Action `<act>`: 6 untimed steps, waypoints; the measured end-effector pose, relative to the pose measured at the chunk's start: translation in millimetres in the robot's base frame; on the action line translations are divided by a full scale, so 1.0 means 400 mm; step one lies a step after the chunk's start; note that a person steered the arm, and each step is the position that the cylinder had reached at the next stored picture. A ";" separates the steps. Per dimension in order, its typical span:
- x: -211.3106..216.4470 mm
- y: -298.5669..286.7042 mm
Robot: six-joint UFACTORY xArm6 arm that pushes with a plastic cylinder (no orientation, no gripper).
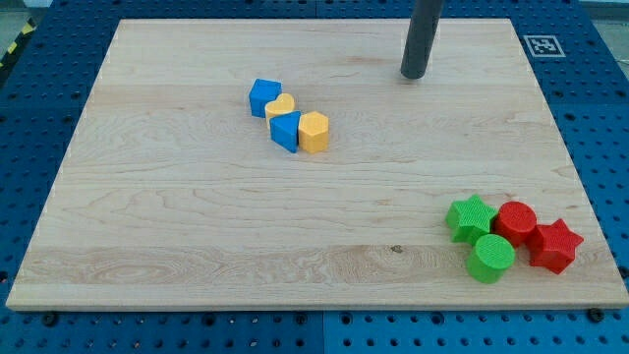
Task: Move your arm towards the bottom
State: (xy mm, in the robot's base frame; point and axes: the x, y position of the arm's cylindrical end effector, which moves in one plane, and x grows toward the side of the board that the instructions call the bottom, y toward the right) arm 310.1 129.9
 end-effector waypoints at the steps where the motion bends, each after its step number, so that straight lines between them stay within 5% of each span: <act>1: 0.007 0.000; 3: 0.302 -0.075; 6: 0.420 -0.166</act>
